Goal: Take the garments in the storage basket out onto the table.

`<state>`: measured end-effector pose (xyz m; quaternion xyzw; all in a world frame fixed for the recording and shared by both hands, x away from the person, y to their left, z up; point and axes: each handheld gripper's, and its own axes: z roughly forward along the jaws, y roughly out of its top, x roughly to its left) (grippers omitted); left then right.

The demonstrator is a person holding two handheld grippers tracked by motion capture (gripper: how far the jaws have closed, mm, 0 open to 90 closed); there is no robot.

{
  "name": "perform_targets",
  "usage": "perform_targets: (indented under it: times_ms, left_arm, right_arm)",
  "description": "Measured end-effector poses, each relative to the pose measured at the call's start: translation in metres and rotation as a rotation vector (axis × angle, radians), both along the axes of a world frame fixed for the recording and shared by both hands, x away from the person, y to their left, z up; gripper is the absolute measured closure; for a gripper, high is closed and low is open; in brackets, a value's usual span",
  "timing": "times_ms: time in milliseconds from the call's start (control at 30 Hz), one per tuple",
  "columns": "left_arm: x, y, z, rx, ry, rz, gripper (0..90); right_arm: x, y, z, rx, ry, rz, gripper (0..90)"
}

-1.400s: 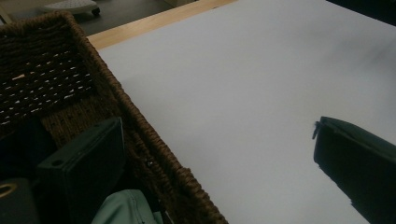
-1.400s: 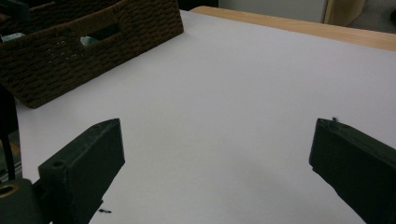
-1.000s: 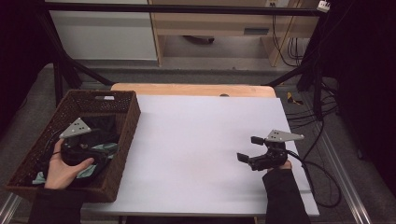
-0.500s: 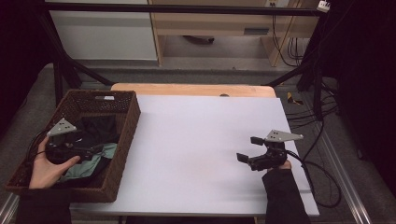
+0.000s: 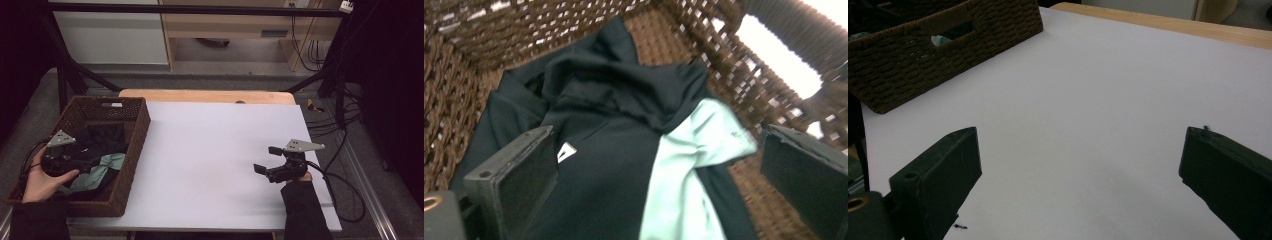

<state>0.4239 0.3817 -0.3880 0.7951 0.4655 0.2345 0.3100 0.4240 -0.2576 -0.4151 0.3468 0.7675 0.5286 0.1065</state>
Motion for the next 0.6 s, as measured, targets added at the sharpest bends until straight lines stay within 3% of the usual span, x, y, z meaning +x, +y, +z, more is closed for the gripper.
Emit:
perform_targets:
  times_ms: [200, 300, 600]
  left_arm:
    - [0.003, 0.008, -0.010, 0.049, 0.019, 0.015, 2.2]
    - [0.005, 0.011, -0.015, 0.094, 0.034, 0.031, 2.2]
    - [0.009, 0.012, -0.026, 0.131, 0.073, 0.025, 2.2]
  right_arm:
    - [0.000, 0.000, 0.000, -0.002, 0.001, 0.000, 3.7]
    - [0.000, 0.001, -0.001, -0.004, 0.002, 0.000, 3.7]
    - [0.001, 0.001, -0.001, -0.005, 0.007, -0.001, 3.7]
